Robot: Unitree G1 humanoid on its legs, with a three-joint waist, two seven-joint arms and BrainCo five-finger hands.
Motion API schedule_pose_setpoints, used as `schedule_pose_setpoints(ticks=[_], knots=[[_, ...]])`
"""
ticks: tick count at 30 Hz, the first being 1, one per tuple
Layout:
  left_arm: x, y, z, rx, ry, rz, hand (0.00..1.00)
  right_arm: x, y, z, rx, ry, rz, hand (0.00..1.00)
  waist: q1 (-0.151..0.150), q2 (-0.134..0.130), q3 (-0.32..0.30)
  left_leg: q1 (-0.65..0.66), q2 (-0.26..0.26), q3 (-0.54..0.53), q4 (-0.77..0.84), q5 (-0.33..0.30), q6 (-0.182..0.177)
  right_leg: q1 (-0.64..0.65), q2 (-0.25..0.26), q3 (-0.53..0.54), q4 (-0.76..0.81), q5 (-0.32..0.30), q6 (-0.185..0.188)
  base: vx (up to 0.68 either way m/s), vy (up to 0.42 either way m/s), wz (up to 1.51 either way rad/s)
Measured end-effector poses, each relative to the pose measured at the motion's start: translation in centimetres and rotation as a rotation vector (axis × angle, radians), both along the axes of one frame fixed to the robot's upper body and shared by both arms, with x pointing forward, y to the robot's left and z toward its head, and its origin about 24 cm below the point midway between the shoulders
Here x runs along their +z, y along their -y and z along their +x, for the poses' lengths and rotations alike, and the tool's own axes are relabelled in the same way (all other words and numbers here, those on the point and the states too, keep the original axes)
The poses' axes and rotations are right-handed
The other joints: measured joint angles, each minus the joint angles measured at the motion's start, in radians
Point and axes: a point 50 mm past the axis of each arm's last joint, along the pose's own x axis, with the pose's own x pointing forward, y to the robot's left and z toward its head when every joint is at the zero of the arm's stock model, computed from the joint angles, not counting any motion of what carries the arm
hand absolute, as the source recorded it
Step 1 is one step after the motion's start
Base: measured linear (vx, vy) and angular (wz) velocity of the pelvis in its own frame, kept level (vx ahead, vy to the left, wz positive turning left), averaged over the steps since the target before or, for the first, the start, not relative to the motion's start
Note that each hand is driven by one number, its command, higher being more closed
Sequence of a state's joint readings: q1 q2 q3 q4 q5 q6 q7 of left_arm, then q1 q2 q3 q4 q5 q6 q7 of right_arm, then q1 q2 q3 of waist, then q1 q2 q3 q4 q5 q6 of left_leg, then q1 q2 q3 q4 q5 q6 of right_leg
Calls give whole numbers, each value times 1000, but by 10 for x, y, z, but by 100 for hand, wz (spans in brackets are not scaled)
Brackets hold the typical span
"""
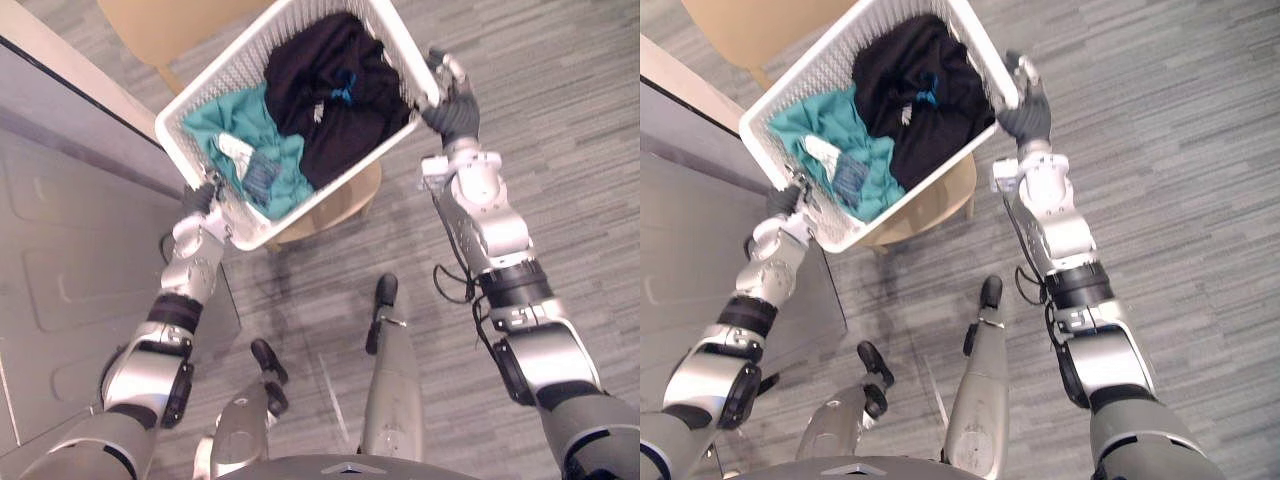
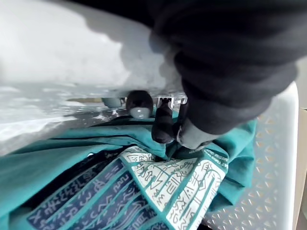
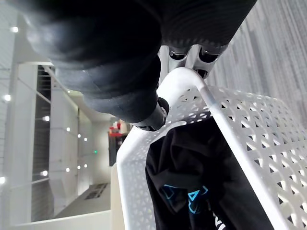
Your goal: Pick up the laundry basket with both hands and put the clothes into the washing machine.
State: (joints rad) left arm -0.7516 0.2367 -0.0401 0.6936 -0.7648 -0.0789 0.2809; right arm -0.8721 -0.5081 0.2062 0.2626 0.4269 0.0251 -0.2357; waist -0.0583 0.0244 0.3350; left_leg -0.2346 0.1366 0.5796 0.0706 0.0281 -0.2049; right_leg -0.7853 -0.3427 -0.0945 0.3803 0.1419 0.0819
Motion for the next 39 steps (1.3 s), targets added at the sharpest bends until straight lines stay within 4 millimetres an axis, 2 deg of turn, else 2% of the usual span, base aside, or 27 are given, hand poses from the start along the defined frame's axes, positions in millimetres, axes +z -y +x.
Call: schedule_pose_setpoints(ticks=[3,7,8,11,12,19,25,30,37,39], knots=[[11,-5,6,19,17,7,100,13,-6,2,3,27,13,100,1,-7,21,-32,8,-1,18,-2,0,-19,2,-3,-5,6,-5,14,-21,9],[11,-7,7,25,0,7,100,3,-5,10,-1,-38,57,100,8,-8,27,-54,16,-1,21,-1,0,-33,7,-7,-7,6,-5,46,-1,4],[11,-7,8,26,-6,8,0,3,-5,10,4,-42,68,100,9,-8,27,-60,16,-1,22,-1,0,-37,7,-7,-7,6,-5,57,0,5],[23,-11,13,48,2,42,0,10,-6,10,19,-31,91,100,14,-9,57,-72,23,-2,34,-2,0,-43,9,-7,-7,6,-5,48,-12,2],[28,-15,16,60,4,54,0,11,-6,10,31,-31,111,0,19,-10,62,-80,28,-2,36,-2,-1,-49,14,-8,-7,7,-6,38,-21,-1],[27,-21,18,74,-39,97,0,9,-12,11,65,-51,127,0,21,-21,77,-93,40,-2,57,-14,-3,-53,19,-11,-8,7,-6,48,-19,-1],[32,-38,18,122,-41,97,0,20,-24,13,129,-55,148,0,24,-26,80,-96,60,0,84,-20,-4,-46,32,-12,-9,9,-9,53,-23,-4],[39,-46,18,145,-28,107,0,19,-26,13,139,-66,124,0,25,-26,80,-94,62,-1,85,-20,-4,-39,32,-14,-8,9,-9,46,-17,2],[59,-67,17,219,15,88,0,19,-31,13,155,-71,91,0,21,-30,82,-80,62,2,99,-24,4,-29,32,-11,0,9,-10,34,-16,-3],[71,-74,14,241,65,76,0,21,-33,12,189,-63,69,0,19,-33,84,-64,63,7,104,-30,14,-13,33,-8,1,9,-10,48,-11,-7]])
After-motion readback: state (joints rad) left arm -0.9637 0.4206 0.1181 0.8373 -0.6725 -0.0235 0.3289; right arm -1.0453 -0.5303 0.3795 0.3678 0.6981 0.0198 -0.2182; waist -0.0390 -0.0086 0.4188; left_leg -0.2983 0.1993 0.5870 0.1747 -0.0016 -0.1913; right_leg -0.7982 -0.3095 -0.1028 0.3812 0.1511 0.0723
